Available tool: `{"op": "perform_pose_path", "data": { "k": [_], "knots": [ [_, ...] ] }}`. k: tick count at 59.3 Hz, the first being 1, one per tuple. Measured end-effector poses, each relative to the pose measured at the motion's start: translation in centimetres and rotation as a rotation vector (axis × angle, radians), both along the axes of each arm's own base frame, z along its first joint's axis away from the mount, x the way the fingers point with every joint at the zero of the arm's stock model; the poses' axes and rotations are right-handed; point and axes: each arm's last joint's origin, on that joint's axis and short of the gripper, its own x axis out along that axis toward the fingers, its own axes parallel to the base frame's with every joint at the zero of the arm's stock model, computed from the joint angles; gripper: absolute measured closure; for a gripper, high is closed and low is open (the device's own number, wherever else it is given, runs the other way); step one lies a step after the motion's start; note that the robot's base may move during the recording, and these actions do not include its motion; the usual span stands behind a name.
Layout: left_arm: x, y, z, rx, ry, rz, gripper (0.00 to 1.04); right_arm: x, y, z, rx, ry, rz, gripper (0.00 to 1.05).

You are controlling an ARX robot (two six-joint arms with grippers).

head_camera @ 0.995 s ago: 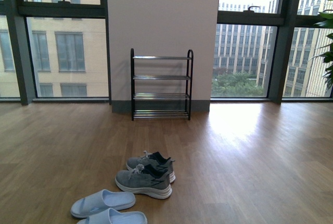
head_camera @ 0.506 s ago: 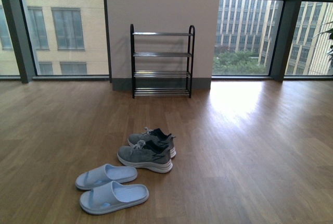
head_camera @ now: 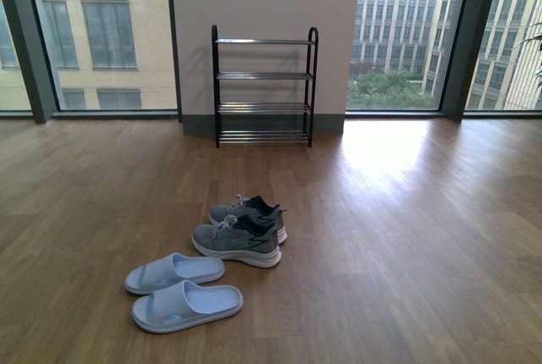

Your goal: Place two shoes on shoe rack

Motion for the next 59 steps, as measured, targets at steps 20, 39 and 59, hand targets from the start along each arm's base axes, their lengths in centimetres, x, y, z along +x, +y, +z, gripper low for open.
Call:
{"op": "perform_pose_path", "data": {
  "k": [20,39,59],
  "knots": [
    [0.0,0.0,0.0,0.0,0.0,0.0,0.09,0.0,0.0,0.0,0.0,0.0,0.0,0.09],
    [0.0,0.0,0.0,0.0,0.0,0.0,0.09,0.0,0.0,0.0,0.0,0.0,0.0,0.09],
    [0.0,0.0,0.0,0.0,0.0,0.0,0.09,0.0,0.0,0.0,0.0,0.0,0.0,0.09]
  ]
}}
